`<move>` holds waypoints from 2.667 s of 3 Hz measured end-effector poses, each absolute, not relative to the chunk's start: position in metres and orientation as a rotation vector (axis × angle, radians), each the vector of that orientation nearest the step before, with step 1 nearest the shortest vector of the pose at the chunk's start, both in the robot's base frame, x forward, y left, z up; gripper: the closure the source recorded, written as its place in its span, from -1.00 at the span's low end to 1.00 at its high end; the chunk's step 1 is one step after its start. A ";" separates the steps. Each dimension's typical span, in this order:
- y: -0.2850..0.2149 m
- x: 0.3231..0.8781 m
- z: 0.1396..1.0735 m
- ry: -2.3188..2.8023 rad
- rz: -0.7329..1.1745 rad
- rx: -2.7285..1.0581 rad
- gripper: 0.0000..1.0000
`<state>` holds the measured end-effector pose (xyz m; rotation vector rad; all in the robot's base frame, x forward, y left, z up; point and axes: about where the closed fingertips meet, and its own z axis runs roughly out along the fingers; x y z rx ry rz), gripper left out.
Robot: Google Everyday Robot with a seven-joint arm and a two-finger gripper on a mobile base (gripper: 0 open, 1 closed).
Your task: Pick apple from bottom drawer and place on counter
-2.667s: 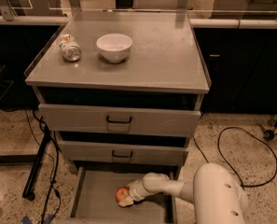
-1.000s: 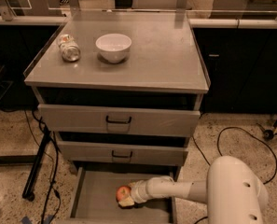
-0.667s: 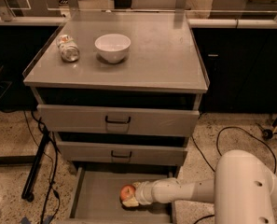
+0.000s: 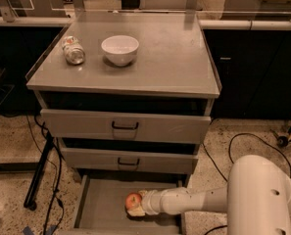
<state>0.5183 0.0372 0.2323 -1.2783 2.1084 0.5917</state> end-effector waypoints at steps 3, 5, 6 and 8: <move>-0.015 0.530 0.303 2.092 0.461 -1.195 1.00; -0.051 0.516 0.374 2.086 0.324 -1.199 1.00; -0.074 0.503 0.404 2.077 0.274 -1.130 1.00; -0.077 0.503 0.421 2.075 0.257 -1.124 1.00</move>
Offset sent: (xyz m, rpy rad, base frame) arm -0.0014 -0.0754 0.1145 -0.0631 -0.1400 -0.1575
